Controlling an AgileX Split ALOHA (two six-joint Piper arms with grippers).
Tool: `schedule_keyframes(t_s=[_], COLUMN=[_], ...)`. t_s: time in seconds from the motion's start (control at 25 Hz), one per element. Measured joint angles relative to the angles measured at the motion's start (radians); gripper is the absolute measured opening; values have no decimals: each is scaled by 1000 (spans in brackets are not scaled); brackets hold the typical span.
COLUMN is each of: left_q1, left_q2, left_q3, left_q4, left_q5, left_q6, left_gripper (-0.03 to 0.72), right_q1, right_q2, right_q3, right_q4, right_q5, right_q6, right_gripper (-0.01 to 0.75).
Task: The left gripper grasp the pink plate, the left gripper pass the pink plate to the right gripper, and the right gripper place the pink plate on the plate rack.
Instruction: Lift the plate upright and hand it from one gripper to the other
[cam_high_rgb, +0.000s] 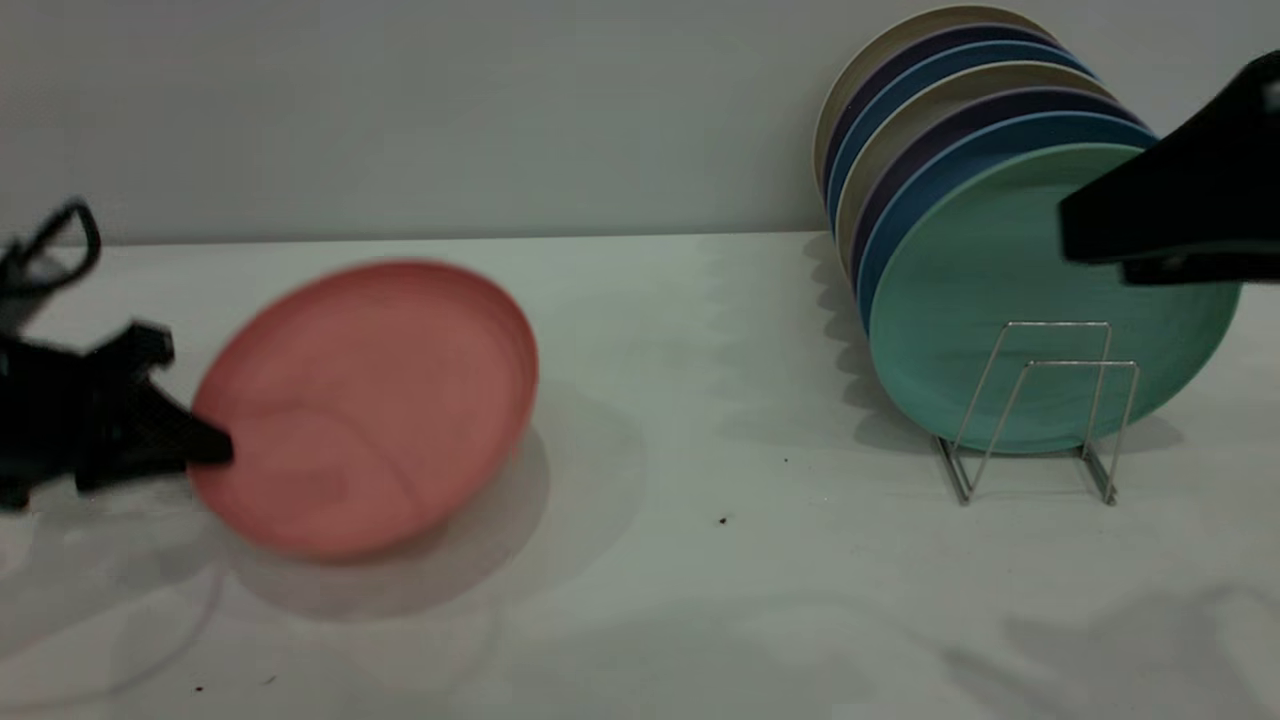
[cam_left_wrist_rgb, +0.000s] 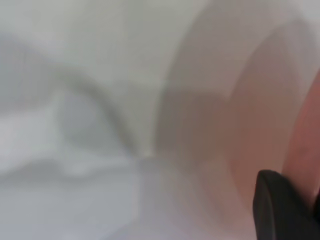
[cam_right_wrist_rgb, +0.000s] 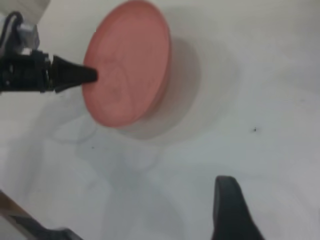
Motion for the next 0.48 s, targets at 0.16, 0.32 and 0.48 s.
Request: schedule_keyframes(t_s=[0.16,0.32,0.48], left_q1=[-36,-110,-192], left_q2=[-75,-100,-100], left_q3=[-24,-28,-28], left_q4=[5,9,11], left_q5=[-22,-23,-21], left_q6=[25,43,50], left_gripper=[15,15,15], right_q1=[0,0,0], right_q2=[99,184,268], right_q3=[-1,-30,-95], right_q4=[132,182,190], right_q5=[60,106,118], right_q6=[-123,-191,-198], right_gripper=[440,440,440])
